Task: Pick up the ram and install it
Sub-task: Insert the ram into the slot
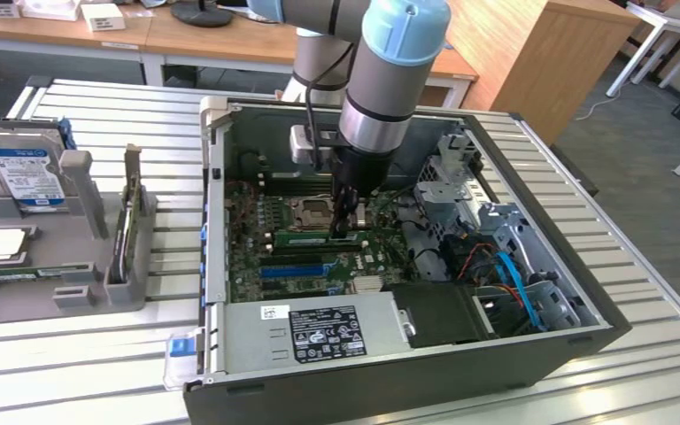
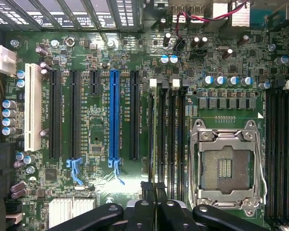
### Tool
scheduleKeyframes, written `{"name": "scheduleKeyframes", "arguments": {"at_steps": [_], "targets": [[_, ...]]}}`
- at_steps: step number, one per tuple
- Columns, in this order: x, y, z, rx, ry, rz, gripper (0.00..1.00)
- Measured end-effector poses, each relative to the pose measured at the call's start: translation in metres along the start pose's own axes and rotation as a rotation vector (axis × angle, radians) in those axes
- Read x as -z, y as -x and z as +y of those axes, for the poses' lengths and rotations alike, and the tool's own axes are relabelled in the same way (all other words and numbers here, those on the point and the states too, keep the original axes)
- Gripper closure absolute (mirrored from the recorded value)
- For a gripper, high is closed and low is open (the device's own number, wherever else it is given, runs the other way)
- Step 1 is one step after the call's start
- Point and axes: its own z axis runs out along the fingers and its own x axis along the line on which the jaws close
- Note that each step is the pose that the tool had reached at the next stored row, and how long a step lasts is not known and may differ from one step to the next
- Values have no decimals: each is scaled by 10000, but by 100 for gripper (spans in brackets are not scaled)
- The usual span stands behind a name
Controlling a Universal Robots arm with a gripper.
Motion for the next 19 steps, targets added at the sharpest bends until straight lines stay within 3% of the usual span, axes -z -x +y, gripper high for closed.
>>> {"name": "scheduleKeyframes", "arguments": {"at_steps": [19], "targets": [[-7, -1, 3, 73, -2, 2, 88]]}}
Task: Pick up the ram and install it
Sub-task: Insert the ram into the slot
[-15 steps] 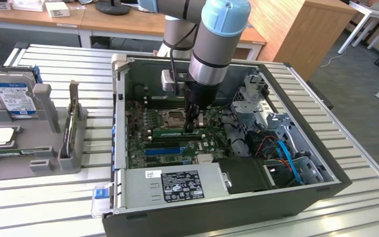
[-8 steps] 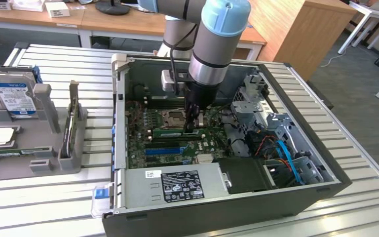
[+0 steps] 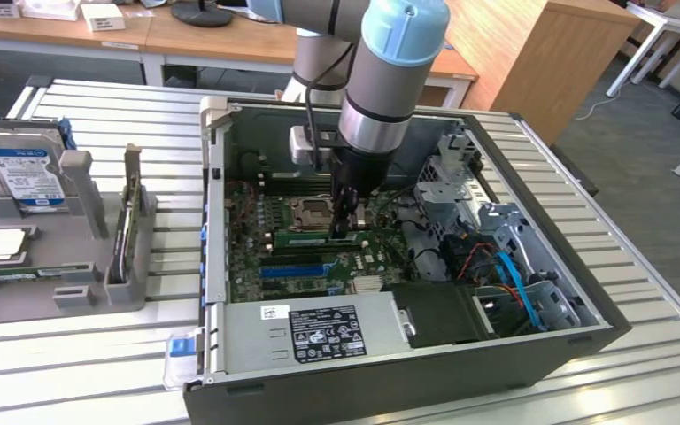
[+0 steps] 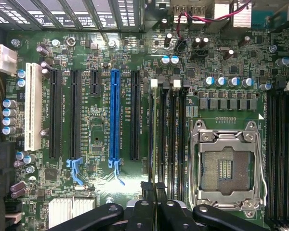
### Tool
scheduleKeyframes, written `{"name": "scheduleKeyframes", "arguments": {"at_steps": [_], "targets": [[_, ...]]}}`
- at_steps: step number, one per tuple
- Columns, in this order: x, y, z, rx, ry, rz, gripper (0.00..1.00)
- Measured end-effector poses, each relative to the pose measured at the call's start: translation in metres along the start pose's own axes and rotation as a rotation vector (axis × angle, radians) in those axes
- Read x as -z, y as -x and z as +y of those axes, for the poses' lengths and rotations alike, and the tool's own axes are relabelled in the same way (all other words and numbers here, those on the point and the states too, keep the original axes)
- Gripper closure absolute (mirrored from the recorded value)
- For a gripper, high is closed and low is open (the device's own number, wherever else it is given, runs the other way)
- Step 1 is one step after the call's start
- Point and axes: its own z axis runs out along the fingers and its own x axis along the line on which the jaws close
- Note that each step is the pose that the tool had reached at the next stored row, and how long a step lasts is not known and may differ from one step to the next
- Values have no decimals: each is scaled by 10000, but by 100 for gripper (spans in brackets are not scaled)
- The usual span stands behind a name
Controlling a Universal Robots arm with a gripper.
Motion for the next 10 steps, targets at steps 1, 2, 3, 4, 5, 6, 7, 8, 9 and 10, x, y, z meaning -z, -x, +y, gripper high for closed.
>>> {"name": "scheduleKeyframes", "arguments": {"at_steps": [1, 2, 3, 4, 5, 6, 7, 8, 9, 10], "targets": [[0, 0, 0, 0, 0, 0, 88], [0, 0, 0, 0, 0, 1, 88], [0, 0, 0, 0, 0, 0, 88], [0, 0, 0, 0, -1, 0, 88], [-1, 0, 0, 0, 0, 0, 88], [-4, 0, 0, 0, -1, -2, 88], [-7, 0, 0, 0, -3, -2, 88], [-6, 0, 0, 0, -3, -1, 88], [-6, 0, 0, 0, -2, 0, 88], [-6, 0, 0, 0, -2, 1, 88]]}}
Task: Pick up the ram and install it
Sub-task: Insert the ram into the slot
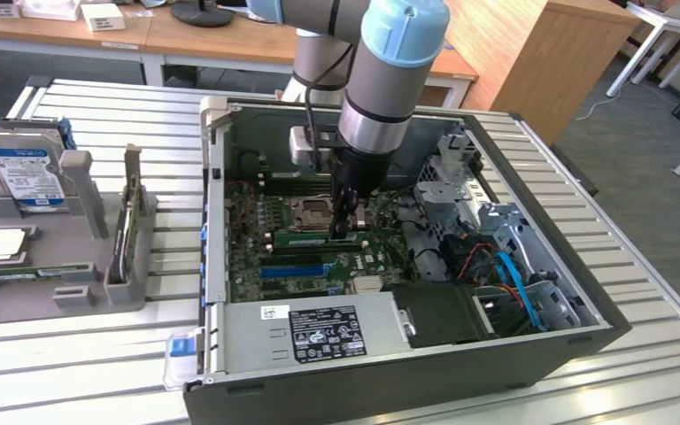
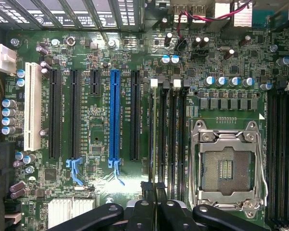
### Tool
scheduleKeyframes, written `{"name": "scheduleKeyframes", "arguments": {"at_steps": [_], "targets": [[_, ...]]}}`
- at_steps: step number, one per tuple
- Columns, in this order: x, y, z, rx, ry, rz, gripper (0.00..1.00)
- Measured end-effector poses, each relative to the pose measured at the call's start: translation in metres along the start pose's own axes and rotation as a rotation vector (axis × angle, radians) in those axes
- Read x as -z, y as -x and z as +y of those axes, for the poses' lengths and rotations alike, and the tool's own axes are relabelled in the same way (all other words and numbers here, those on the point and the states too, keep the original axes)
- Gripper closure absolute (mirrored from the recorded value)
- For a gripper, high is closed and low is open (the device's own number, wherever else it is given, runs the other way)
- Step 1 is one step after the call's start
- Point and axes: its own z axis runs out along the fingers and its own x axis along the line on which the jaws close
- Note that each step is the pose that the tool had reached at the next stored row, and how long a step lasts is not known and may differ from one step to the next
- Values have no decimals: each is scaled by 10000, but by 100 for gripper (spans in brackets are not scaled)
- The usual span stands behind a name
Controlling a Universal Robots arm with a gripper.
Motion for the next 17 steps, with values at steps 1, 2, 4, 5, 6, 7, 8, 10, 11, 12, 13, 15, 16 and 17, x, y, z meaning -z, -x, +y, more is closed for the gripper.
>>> {"name": "scheduleKeyframes", "arguments": {"at_steps": [1, 2, 4, 5, 6, 7, 8, 10, 11, 12, 13, 15, 16, 17], "targets": [[-1, 0, 0, 0, 0, 0, 88], [-5, 1, 0, 0, -5, -3, 88], [-10, 0, 0, 0, -10, 0, 88], [-12, 0, 1, 0, -13, 0, 88], [-13, 0, 1, 0, -13, 1, 88], [-13, 0, 1, 1, -14, 1, 88], [-15, 0, 1, 0, -14, 0, 88], [-25, 0, 3, 0, -20, -4, 88], [-28, 0, 3, 0, -20, -1, 88], [-32, 0, 4, 0, -20, 1, 88], [-35, 0, 5, 0, -20, 2, 88], [-48, 0, 7, 0, -22, 5, 88], [-51, -1, 8, 1, -21, 7, 88], [-52, -1, 8, 1, -21, 8, 88]]}}
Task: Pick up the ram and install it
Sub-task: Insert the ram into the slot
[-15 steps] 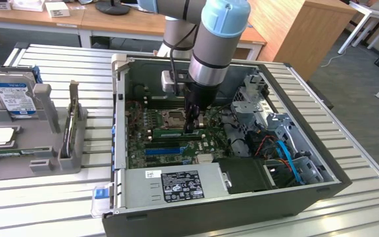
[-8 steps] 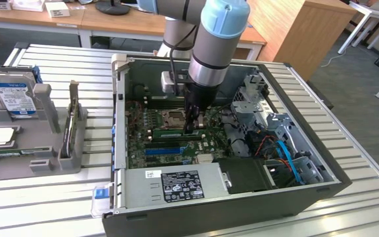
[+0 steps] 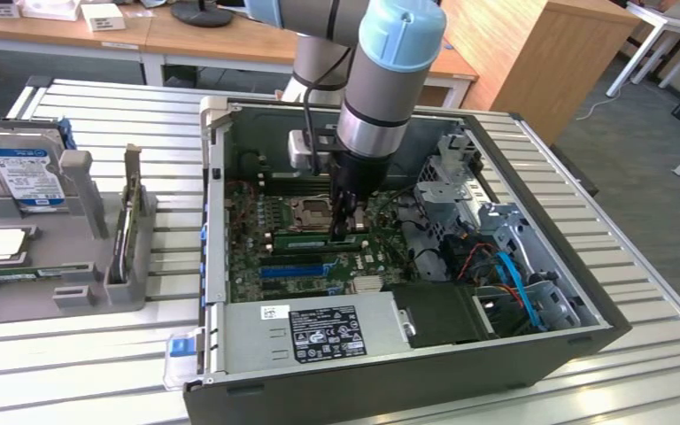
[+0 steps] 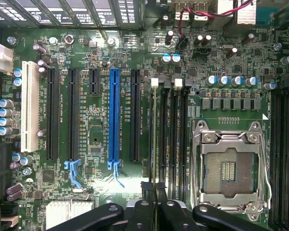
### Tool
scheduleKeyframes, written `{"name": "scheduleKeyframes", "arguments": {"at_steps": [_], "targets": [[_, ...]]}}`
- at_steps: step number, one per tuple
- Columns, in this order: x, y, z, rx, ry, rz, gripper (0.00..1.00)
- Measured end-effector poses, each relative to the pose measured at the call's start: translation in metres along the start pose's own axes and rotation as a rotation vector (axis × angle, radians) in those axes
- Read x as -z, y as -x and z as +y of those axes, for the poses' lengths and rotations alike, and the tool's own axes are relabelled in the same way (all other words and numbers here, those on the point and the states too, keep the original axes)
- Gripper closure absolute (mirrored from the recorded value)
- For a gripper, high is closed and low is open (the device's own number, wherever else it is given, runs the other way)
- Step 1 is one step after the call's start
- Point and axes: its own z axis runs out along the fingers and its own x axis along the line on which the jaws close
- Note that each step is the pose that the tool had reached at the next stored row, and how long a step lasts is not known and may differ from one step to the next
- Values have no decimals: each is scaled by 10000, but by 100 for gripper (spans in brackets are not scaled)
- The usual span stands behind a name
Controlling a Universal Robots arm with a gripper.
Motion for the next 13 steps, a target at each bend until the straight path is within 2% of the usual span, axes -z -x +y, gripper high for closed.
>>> {"name": "scheduleKeyframes", "arguments": {"at_steps": [9, 10, 11, 12, 13], "targets": [[-1, 0, 1, -1, 1, -2, 87], [-1, 0, 1, -1, 0, -3, 81], [-1, 0, 1, -2, 0, -2, 81], [-1, 0, 1, -1, 0, -3, 75], [-1, 0, 1, -1, 0, -2, 75]]}}
